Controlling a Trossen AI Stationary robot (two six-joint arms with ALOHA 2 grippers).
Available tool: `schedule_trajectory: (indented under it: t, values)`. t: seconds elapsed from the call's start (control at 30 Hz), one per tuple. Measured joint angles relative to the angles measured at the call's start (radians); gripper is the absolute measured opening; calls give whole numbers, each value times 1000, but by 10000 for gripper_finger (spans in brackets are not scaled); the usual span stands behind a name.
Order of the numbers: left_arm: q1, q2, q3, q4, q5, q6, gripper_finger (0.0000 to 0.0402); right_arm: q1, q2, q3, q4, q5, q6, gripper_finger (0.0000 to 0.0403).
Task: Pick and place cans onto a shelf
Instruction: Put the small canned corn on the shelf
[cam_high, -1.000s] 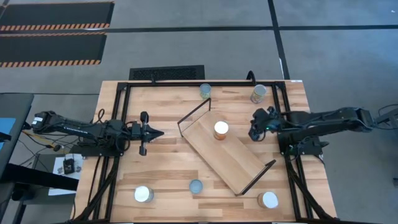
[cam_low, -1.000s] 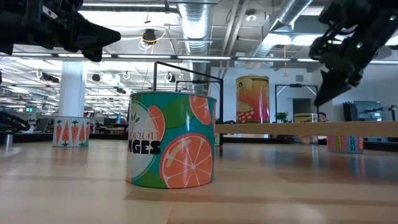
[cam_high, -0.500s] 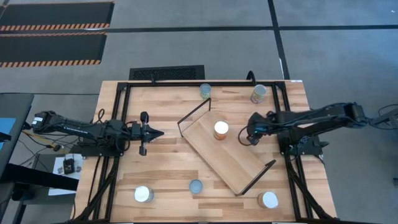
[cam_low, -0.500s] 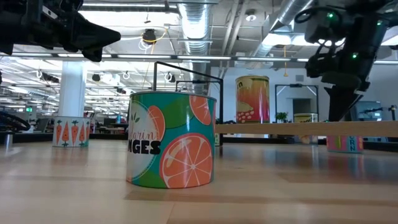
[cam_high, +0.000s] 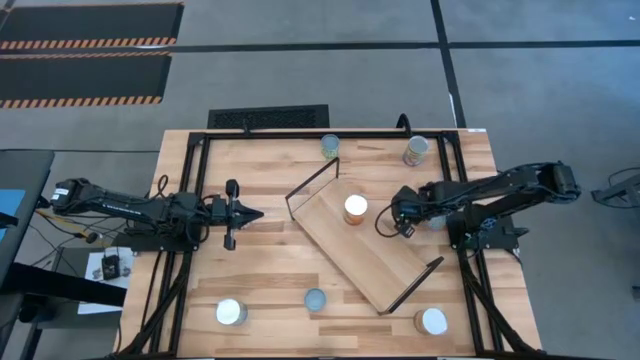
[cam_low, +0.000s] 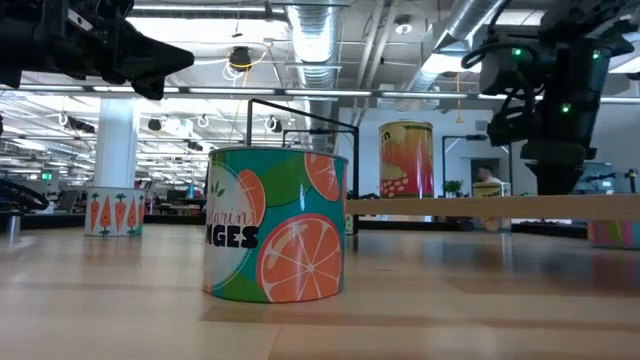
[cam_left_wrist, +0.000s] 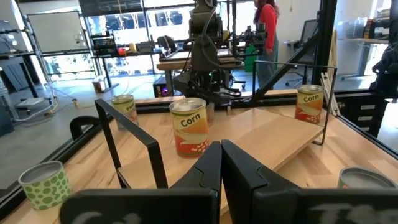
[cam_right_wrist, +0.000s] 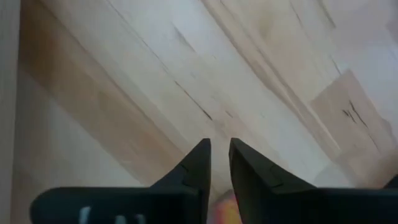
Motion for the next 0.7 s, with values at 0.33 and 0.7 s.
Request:
schedule_trajectory:
  t: [0.33, 0.7]
  values:
    - [0, 0, 0, -1, 0, 0, 0, 29, -1, 133, -250, -27, 1, 94]
    - [0, 0, 0, -8, 0, 0, 0, 110, 2, 159, -333, -82, 30, 162]
